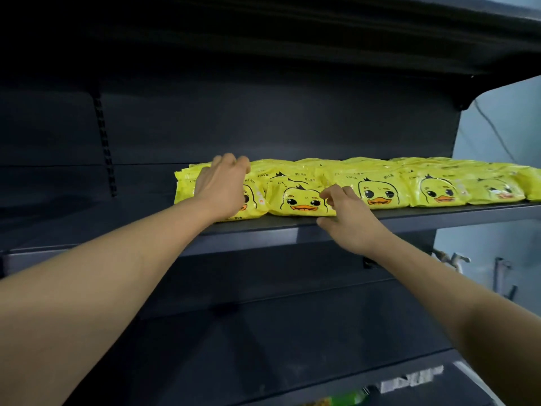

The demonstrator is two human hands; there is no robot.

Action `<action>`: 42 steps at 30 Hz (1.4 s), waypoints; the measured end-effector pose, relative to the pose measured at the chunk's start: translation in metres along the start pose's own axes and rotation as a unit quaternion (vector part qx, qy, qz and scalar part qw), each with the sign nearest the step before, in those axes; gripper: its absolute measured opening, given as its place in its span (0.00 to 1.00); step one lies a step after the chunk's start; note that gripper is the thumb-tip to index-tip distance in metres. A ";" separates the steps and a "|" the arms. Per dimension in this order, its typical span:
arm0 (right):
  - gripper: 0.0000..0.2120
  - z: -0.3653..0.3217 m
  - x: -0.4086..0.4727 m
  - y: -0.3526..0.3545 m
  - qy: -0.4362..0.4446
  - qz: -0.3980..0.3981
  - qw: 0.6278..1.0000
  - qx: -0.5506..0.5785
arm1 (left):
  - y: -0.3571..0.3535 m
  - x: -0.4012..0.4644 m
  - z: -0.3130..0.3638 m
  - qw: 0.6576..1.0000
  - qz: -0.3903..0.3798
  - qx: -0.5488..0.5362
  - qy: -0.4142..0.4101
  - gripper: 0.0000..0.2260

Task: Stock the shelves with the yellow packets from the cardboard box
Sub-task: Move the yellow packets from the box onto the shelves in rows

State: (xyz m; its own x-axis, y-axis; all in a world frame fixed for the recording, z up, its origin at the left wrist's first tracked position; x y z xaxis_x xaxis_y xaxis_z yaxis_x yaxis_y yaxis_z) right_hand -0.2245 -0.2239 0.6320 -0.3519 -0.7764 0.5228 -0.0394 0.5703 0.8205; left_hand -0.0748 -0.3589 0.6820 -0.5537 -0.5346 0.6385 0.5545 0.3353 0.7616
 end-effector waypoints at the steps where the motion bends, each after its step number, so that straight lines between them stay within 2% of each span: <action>1: 0.23 0.001 -0.008 0.000 0.000 -0.007 1.000 0.001 | 0.000 -0.008 0.011 1.000 -0.007 -0.008 -0.007 0.18; 8: 0.21 0.021 -0.072 -0.026 0.010 -0.084 0.996 0.010 | -0.037 -0.086 0.079 0.990 -0.104 -0.089 -0.032 0.10; 14: 0.22 0.046 -0.143 -0.094 0.005 -0.238 0.971 0.019 | -0.109 -0.178 0.089 0.961 -0.264 -0.085 0.009 0.09; 19: 0.21 0.064 -0.209 -0.160 0.007 -0.332 0.943 0.032 | -0.161 -0.254 0.085 0.933 -0.345 -0.084 0.057 0.08; 25: 0.22 0.084 -0.294 -0.243 -0.008 -0.446 0.893 0.059 | -0.229 -0.352 0.065 0.881 -0.447 -0.100 0.122 0.09; 29: 0.13 0.101 -0.351 -0.293 -0.028 -0.513 0.856 0.060 | -0.269 -0.414 0.052 0.838 -0.508 -0.112 0.162 0.08; 34: 0.19 0.117 -0.413 -0.345 -0.062 -0.561 0.824 0.040 | -0.322 -0.482 0.037 0.803 -0.562 -0.100 0.170 0.05; 42: 0.18 0.134 -0.499 -0.418 -0.143 -0.612 0.777 0.037 | -0.400 -0.581 0.020 0.734 -0.638 -0.129 0.194 0.06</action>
State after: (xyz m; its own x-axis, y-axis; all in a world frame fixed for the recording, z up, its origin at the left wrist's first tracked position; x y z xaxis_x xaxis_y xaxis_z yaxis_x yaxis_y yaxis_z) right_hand -0.1578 -0.0387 -0.0032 -0.2020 -0.6634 -0.7204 -0.5582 -0.5264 0.6413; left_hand 0.0130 -0.1672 0.0085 -0.5334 -0.4826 -0.6947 -0.1346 -0.7623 0.6330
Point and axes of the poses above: each hand's wrist, its own x-axis towards the middle knuckle, its own y-axis out of the back of the hand, z = x × y, the point moved 8 cm from there along x, towards the middle knuckle, and after that the axes turned 8 degrees about -x, right-handed, at the moved point
